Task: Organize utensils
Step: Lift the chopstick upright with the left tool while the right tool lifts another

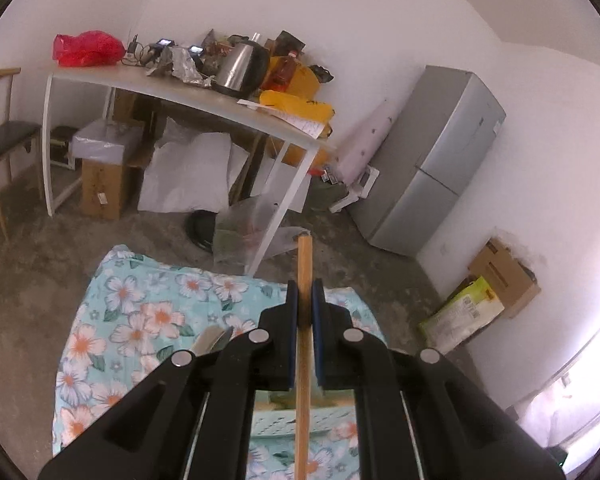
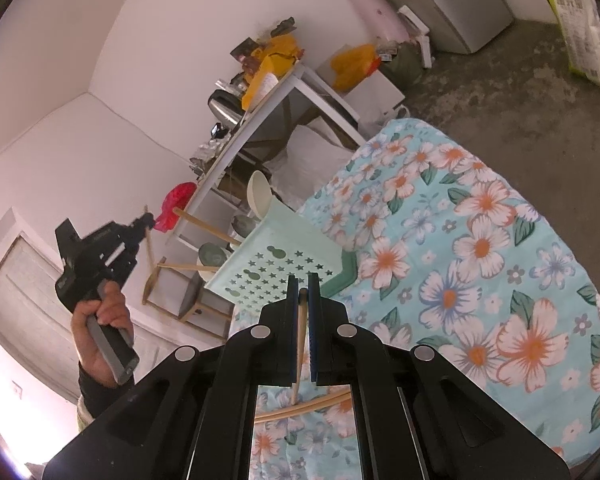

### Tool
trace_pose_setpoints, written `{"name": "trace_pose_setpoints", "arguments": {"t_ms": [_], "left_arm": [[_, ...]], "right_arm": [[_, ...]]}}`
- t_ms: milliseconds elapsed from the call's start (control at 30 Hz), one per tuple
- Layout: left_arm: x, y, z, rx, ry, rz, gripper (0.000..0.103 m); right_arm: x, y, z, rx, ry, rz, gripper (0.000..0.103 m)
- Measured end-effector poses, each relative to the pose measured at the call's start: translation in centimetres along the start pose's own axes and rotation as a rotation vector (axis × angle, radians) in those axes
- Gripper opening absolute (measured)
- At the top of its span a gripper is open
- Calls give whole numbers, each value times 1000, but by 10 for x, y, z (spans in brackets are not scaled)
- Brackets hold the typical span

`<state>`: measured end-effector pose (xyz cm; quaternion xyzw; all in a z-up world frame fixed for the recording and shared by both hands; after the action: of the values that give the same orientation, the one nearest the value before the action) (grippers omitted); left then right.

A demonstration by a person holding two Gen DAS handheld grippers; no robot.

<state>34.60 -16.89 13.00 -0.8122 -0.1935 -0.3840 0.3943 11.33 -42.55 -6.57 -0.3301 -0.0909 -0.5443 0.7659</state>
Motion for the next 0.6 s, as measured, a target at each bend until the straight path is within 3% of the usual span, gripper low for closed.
{"name": "trace_pose_setpoints", "arguments": {"t_ms": [233,433,500,600], "left_arm": [[-8,-10,1,-40,-3,24,6],[22,-52,-37,-83,85,-137,6],[33,-66,-50,-59,136,-223,6],[36,-66,-58,-17,175,-278,6]], "right_arm": [[0,5,-6,4,19,11,3],[-2,0,-3,7,17,9,3],[-3,-2,-3,9,18,9,3],[-3,-3,-2,12,18,10,3]]}}
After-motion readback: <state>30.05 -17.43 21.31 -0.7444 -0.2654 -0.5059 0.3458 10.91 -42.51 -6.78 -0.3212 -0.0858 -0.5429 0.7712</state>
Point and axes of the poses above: each gripper's, at about its wrist camera, not at the fingertips, and y roughly the way its jaws point, z to its left, x to its top, the point moved 4 cm from there along y, roughly the way its jaws point, and after that the axes turned 1 degree about y, right-handed, at the moved point
